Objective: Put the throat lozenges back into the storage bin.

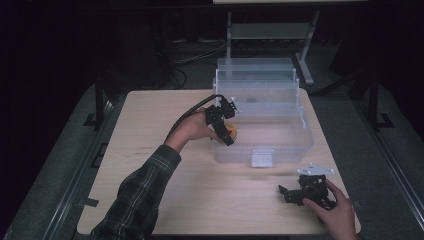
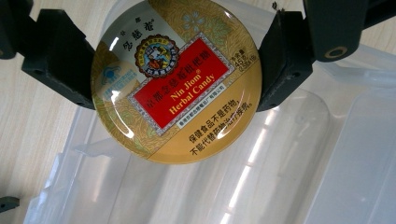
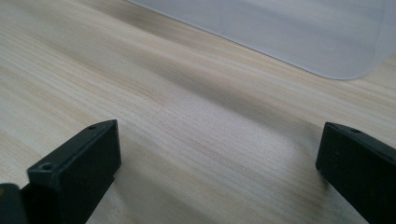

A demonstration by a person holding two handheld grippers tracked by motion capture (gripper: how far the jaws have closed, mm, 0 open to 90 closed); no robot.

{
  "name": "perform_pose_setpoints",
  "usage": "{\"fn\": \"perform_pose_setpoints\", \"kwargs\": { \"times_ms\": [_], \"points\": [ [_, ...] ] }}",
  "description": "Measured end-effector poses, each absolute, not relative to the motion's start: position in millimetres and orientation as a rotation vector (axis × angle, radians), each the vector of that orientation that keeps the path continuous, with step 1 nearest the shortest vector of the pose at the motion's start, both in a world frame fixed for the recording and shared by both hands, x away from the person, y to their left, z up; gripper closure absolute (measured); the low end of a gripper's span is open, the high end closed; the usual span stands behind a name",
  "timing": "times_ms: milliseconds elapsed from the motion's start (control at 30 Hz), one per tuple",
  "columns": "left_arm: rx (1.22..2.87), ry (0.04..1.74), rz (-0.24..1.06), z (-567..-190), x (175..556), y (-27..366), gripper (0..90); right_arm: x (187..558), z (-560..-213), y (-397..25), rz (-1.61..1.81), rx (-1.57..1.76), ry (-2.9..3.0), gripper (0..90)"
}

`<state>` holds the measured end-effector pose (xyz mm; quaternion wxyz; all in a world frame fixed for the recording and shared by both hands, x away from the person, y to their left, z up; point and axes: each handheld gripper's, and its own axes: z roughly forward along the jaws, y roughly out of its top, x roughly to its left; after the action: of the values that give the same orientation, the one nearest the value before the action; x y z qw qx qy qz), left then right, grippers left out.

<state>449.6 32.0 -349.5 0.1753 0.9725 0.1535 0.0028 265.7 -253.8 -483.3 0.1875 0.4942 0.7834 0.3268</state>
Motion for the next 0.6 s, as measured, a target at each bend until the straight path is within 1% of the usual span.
{"fn": "perform_pose_setpoints", "kwargs": {
  "times_ms": [367,600],
  "points": [
    [2.744,0.442,0.012,-347,450,33,18.5,266,-483,-254,0.921,1.392,2.204,0.0],
    [2.715,0.447,0.027,-338,446,39,18.5,266,-483,-254,0.920,1.391,2.205,0.0]
  ]
}}
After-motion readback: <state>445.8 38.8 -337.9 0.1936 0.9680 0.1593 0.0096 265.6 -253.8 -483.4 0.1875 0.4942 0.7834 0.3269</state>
